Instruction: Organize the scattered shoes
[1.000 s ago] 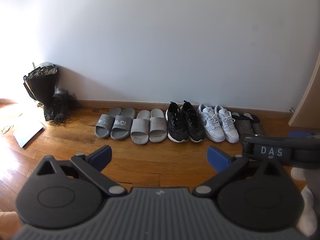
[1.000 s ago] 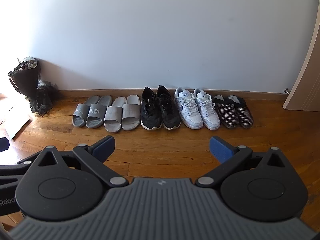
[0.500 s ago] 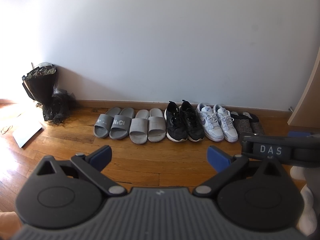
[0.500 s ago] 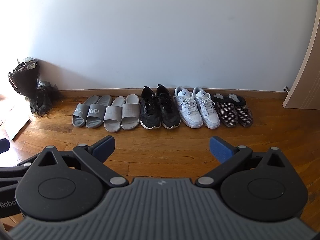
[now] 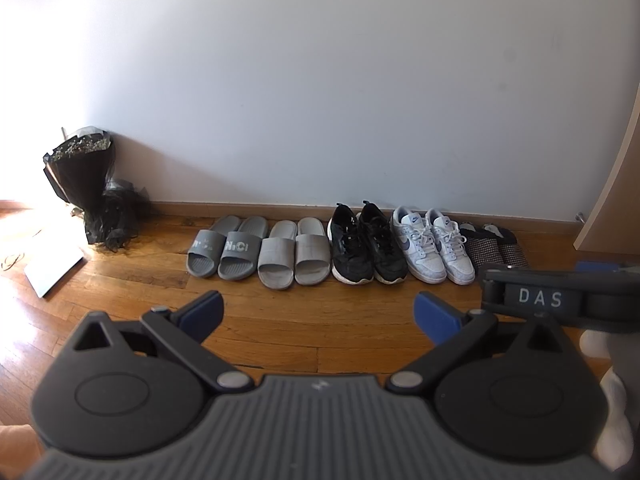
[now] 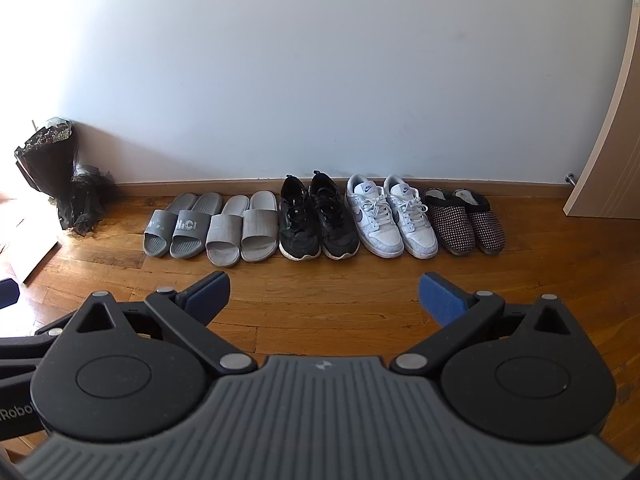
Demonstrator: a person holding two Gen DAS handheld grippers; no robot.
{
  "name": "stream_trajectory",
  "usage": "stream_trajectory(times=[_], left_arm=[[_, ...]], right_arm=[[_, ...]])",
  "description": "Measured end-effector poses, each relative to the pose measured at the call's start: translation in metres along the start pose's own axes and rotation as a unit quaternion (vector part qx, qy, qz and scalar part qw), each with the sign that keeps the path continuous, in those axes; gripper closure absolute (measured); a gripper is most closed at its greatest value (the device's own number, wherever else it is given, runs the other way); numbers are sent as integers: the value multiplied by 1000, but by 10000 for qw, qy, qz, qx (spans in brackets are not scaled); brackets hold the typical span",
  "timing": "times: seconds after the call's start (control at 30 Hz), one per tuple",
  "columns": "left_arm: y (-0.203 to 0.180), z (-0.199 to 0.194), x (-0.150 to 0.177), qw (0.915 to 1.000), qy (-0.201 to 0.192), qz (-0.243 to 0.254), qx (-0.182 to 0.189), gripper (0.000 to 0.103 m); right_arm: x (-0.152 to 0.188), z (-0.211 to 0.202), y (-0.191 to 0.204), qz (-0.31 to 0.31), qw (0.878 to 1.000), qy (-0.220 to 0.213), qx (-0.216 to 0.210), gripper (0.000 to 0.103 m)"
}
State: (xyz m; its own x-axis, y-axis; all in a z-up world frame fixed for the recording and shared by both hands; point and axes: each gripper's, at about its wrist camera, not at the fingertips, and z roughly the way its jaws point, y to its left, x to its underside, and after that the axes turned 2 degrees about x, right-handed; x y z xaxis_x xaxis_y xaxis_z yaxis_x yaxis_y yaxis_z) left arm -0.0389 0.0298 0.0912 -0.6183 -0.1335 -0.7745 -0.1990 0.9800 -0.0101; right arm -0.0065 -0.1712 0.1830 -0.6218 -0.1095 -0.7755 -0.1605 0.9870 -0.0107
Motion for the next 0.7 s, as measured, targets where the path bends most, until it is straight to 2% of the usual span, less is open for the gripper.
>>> stream_trajectory(times=[0.7], left_arm=[[-4, -4, 3, 10000, -12, 37, 23, 0]], right_arm=[[-1, 0, -2, 73, 9999, -43, 57, 1]])
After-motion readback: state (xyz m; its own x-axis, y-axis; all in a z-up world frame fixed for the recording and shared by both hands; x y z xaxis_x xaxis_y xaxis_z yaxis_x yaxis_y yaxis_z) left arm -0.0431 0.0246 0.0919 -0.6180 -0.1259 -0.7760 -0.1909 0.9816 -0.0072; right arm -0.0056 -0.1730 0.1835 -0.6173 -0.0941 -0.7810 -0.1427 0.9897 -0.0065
